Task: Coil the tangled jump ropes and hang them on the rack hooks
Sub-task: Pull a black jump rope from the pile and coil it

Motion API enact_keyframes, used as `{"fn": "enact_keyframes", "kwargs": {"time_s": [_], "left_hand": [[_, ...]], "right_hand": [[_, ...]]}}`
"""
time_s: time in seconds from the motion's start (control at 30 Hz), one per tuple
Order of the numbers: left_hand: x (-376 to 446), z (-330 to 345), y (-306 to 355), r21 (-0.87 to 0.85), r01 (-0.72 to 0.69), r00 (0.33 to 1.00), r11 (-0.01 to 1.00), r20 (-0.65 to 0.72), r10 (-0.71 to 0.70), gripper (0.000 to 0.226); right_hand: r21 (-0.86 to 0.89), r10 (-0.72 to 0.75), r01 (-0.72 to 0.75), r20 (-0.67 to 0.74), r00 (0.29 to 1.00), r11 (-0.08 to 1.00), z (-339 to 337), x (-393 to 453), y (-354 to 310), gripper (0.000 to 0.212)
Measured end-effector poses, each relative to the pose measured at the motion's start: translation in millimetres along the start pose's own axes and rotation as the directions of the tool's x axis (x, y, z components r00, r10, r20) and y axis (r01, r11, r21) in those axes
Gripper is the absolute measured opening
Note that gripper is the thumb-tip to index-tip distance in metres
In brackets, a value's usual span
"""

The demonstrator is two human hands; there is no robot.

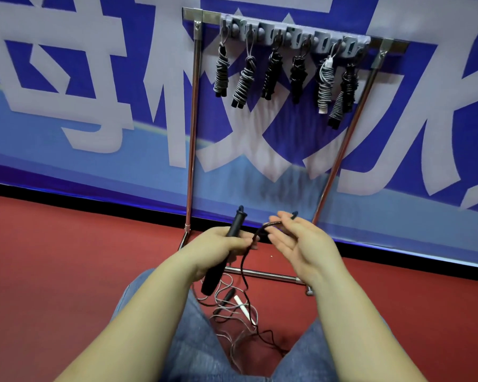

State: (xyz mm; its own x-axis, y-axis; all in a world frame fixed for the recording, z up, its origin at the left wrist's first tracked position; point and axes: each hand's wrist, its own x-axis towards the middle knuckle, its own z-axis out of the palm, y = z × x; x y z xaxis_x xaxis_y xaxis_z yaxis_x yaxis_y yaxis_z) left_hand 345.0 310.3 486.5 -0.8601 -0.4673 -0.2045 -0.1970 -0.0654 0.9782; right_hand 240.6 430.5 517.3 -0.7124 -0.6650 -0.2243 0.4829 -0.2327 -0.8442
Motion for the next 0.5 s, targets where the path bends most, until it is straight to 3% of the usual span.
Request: {"fn": "enact_keyframes", "kwargs": {"time_s": [0.17, 0.23, 0.3, 0.37, 0.43, 0.5], "left_hand": [[0, 5, -2, 0.114, -0.107, 0.992, 0.988, -0.057, 0.114, 0.015], [1, 7, -3, 0.004, -0.093, 0.988, 0.996, -0.126, 0.093, 0.014], [2, 8, -2, -0.174, -0.064, 0.983, 0.983, -0.179, 0.033, 0.015], [3, 9, 2, -0.336, -0.064, 0.976, 0.940, -0.216, -0.010, 0.015], [3, 9, 8, -0.479, -0.076, 0.974, 0.875, -0.225, -0.039, 0.014], [2, 9, 12, -0.588, -0.079, 0.977, 0.805, -0.208, -0.056, 0.015]], "right_hand": [[0.125, -0.017, 0.015, 0.015, 1.000, 0.992, -2, 3, -2, 0.009], [0.015, -0.019, 0.018, 0.050, 0.999, 1.000, -3, 3, -1, 0.007], [-0.266, -0.008, 0.030, 0.081, 0.997, 0.964, -5, 2, 2, 0.009], [-0.615, 0.016, 0.066, 0.126, 0.992, 0.786, -9, 2, 10, 0.013], [-0.870, 0.058, 0.135, 0.184, 0.981, 0.474, -12, 1, 20, 0.009], [-0.967, 0.091, 0.211, 0.225, 0.970, 0.144, -14, 1, 28, 0.007]]}}
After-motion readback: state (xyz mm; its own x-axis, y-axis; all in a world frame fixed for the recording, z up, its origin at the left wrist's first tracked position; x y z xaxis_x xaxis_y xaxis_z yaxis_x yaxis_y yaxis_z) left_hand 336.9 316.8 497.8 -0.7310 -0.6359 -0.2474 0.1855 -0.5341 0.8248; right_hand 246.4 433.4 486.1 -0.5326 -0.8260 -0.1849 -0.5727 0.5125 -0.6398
